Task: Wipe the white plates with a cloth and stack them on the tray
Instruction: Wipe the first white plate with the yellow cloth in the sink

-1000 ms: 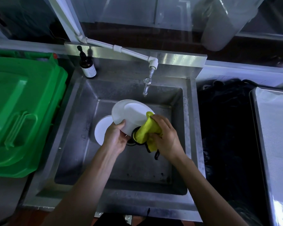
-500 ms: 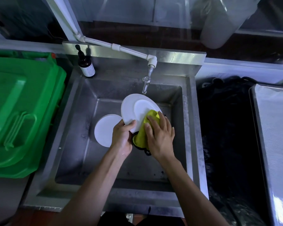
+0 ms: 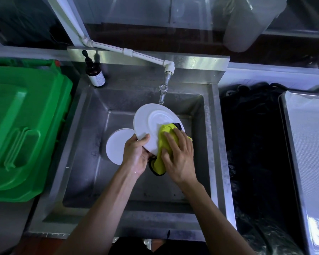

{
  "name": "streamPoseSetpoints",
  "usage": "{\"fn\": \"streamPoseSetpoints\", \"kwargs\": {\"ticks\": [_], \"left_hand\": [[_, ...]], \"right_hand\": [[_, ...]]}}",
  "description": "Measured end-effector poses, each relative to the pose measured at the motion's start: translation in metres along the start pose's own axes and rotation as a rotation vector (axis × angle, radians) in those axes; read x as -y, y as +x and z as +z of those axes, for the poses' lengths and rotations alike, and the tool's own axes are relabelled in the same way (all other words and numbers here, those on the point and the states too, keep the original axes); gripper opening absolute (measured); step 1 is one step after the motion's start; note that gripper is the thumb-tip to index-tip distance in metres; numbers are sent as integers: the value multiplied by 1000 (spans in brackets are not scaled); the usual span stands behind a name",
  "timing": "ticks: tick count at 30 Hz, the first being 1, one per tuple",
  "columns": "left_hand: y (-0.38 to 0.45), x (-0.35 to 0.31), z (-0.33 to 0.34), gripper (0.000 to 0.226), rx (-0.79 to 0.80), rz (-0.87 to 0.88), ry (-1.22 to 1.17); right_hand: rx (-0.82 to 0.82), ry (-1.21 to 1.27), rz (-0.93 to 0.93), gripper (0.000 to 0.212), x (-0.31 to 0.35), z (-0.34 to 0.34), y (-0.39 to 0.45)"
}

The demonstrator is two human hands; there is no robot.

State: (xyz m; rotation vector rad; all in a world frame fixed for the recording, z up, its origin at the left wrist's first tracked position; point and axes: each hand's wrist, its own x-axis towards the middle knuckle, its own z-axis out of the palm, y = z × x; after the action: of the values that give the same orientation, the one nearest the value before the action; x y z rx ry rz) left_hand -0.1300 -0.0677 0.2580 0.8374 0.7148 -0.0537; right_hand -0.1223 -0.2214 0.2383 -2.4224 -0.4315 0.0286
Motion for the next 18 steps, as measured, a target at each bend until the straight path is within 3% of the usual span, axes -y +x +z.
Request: {"fn": "streamPoseSetpoints", "kwargs": {"ticks": [6, 9, 13, 18], "left_hand": [[-6, -2, -9, 37, 60, -2, -24], [-9, -2, -16, 44, 93, -21, -36], [-10, -3, -26, 31, 157, -36, -10], [-15, -7, -29, 33, 217, -46, 93]], "right_hand": [[63, 120, 187, 63, -16, -7, 11], [67, 163, 210, 61, -20, -14, 23], [30, 247, 264, 61, -24, -25, 40], [31, 182, 220, 52, -30, -34, 62]]}}
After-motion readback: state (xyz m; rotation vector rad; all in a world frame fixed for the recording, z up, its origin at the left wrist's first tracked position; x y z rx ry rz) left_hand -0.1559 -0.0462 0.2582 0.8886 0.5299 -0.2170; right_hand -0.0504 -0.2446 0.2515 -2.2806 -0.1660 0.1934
